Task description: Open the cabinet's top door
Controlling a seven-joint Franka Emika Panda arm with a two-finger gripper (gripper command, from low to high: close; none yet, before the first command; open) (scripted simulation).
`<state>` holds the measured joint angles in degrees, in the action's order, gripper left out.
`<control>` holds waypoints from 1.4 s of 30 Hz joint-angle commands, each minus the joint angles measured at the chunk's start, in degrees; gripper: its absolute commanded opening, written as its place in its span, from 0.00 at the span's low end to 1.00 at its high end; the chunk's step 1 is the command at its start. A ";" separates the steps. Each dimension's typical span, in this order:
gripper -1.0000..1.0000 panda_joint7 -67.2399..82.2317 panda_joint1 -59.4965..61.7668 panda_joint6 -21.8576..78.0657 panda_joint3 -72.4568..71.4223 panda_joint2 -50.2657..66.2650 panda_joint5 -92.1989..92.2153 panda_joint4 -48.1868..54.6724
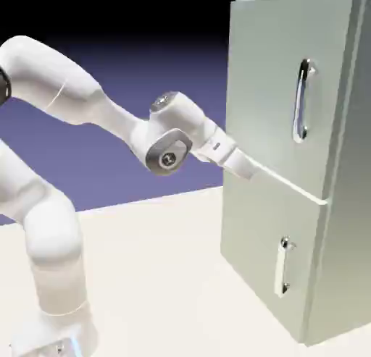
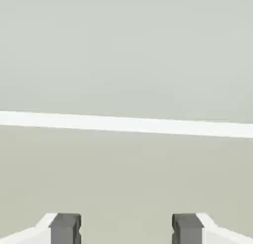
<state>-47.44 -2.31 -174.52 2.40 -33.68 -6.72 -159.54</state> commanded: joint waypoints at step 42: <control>0.50 -77.56 -25.22 -7.93 37.36 -15.84 -104.68 22.74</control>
<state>-124.99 -27.52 -182.45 39.76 -49.52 -111.40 -136.81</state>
